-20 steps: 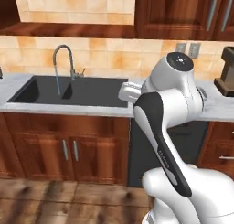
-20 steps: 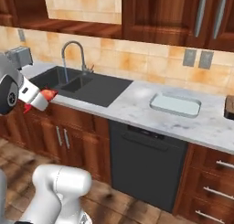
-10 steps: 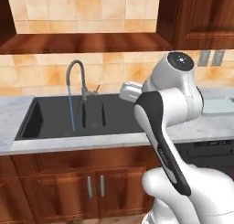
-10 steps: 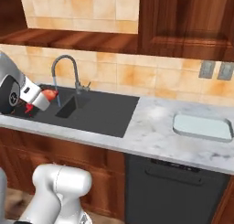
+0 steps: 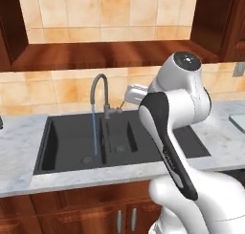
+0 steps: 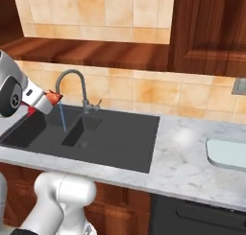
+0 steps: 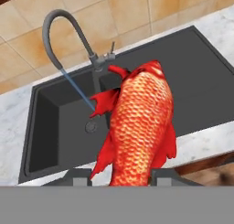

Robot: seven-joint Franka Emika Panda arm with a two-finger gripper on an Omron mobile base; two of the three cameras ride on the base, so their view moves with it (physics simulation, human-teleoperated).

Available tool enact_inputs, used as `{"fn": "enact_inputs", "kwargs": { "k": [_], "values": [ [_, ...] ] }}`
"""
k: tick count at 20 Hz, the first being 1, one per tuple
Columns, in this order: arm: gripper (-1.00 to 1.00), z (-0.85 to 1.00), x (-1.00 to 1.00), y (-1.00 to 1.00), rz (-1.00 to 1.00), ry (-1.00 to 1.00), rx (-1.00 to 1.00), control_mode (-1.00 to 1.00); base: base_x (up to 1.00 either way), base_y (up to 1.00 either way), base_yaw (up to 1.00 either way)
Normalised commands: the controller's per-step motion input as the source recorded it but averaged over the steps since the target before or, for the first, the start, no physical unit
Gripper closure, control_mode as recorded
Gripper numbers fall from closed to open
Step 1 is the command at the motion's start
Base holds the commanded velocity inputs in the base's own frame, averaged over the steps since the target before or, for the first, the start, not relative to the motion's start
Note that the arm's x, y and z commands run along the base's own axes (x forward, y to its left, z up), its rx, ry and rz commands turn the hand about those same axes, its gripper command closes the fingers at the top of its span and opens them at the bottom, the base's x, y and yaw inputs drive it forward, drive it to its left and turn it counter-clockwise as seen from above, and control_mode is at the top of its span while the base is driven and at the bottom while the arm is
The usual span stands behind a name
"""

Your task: Take the fish out of the fridge, briefly rinse it in the sink, and place it on the tray next to the sink.

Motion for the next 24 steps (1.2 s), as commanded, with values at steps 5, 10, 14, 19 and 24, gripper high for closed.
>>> {"fn": "enact_inputs", "kwargs": {
  "k": [5, 10, 14, 19, 24],
  "values": [
    [1.0, 0.0, 0.0, 0.0, 0.0, 0.0, 0.0, 1.0, 0.0, 0.89, -0.4],
    [1.0, 0.0, 0.01, -0.07, 0.0, 0.0, 0.01, -1.0, 0.0, 0.26, -0.04],
    [1.0, -0.03, 0.17, -0.91, 0.09, 0.06, 0.23, -1.0, 0.0, 0.0, 0.0],
    [1.0, -0.38, 0.14, -0.9, 0.25, 0.17, 0.27, -1.0, 0.0, 0.0, 0.0],
    [1.0, -0.65, 0.07, -0.18, 0.42, 0.12, 0.17, -1.0, 0.0, 0.0, 0.0]
  ]
}}
